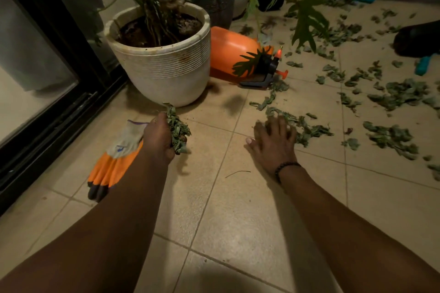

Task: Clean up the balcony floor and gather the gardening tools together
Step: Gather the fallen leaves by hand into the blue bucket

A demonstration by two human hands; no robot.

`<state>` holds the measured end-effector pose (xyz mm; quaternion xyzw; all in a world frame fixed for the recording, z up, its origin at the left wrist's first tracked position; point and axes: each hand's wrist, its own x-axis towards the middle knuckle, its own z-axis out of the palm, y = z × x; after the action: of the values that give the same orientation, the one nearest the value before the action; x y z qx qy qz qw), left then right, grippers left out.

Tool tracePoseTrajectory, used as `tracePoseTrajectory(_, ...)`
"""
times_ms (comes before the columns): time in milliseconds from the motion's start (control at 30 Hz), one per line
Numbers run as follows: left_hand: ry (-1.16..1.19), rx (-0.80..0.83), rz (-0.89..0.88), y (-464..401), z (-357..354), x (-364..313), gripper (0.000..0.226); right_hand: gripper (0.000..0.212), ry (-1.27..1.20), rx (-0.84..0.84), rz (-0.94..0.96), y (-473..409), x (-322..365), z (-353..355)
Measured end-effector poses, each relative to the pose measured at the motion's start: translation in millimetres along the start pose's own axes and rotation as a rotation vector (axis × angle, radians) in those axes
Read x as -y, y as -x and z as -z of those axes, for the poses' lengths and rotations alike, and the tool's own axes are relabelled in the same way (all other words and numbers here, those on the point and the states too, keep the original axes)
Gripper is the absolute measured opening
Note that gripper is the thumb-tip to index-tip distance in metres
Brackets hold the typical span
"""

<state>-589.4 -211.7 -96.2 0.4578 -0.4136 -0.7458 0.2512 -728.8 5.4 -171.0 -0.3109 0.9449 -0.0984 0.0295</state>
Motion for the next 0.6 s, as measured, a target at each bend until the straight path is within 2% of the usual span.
tracePoseTrajectory(100, -0.03, 0.043, 0.046, -3.1, -10.5, 13.0, 0.019, 0.082, -0.209, -0.023, -0.075, 23.6, -4.6, -8.0)
tracePoseTrajectory(200, -0.009, 0.054, 0.026, 0.5, -25.6, 21.4, 0.018, 0.085, -0.055, 0.026, 0.033, 19.8, -7.2, -18.7)
tracePoseTrajectory(267, -0.01, 0.074, 0.033, 5.4, -34.0, 27.4, 0.019, 0.074, -0.004, 0.037, 0.04, -2.7, -17.1, -16.3)
tracePoseTrajectory(333, -0.021, 0.085, 0.043, 7.2, -38.6, 33.6, 0.021, 0.053, -0.016, 0.003, -0.005, -23.1, -30.0, -14.9)
tracePoseTrajectory(433, -0.049, 0.074, 0.043, 6.2, -44.4, 39.4, 0.02, 0.018, -0.002, -0.224, -0.014, -23.9, -33.5, -23.4)
tracePoseTrajectory(467, -0.056, 0.071, 0.042, 6.5, -46.8, 40.3, 0.02, 0.01, -0.041, -0.253, -0.019, -22.7, -32.1, -28.1)
tracePoseTrajectory(567, -0.077, 0.076, 0.061, 13.0, -63.5, 41.0, 0.018, 0.009, -0.189, -0.198, -0.075, -28.4, -35.1, -27.1)
tracePoseTrajectory(600, -0.082, 0.089, 0.066, 17.6, -72.5, 39.9, 0.019, 0.01, -0.389, -0.185, -0.219, -31.4, -33.4, -12.7)
